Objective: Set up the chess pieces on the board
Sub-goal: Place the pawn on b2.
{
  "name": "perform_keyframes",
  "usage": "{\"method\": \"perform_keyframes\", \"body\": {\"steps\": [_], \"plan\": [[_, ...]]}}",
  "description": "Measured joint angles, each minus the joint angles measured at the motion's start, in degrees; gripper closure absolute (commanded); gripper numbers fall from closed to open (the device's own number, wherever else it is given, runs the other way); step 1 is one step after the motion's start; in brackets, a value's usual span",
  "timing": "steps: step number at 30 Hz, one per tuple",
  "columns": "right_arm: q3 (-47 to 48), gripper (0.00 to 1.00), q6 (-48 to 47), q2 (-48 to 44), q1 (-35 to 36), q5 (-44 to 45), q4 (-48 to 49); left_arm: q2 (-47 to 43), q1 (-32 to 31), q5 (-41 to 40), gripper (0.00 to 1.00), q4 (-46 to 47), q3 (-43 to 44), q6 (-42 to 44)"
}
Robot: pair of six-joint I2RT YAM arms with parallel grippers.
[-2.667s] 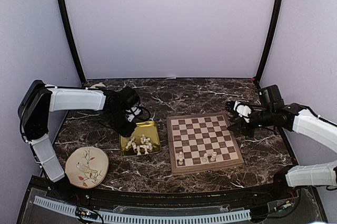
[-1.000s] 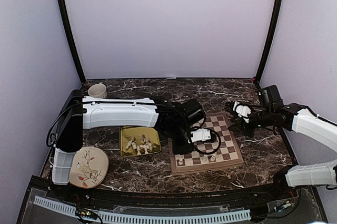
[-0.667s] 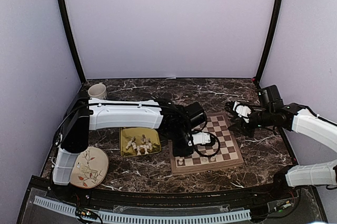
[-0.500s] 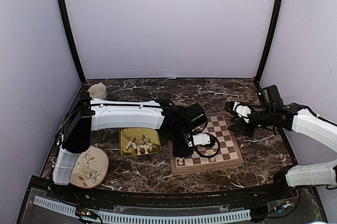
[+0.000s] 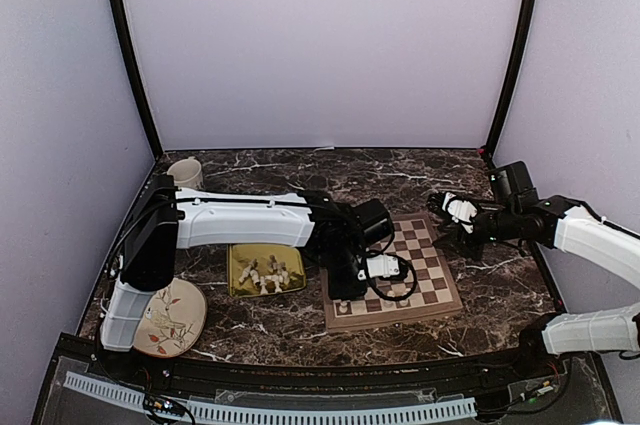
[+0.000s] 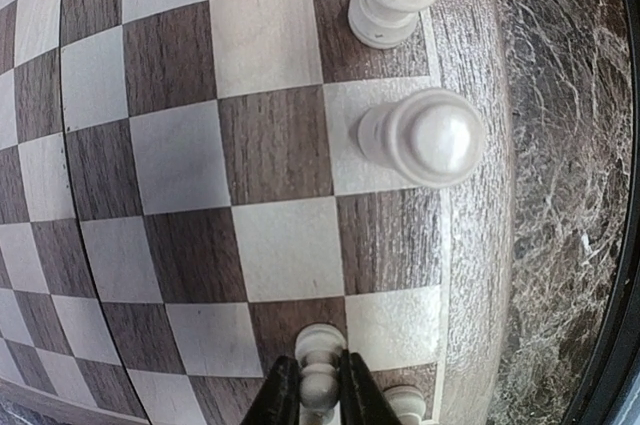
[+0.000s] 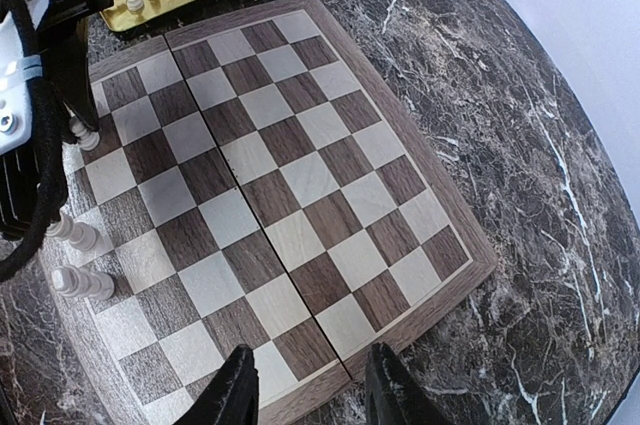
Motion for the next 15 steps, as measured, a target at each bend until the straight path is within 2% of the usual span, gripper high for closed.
{"method": "perform_keyframes", "body": {"steps": [15], "plan": [[0.0, 0.63, 0.0, 0.44, -0.02, 0.0, -0.02, 0.28, -0.02, -1.11, 0.83, 0.17, 0.31, 0.02]]}}
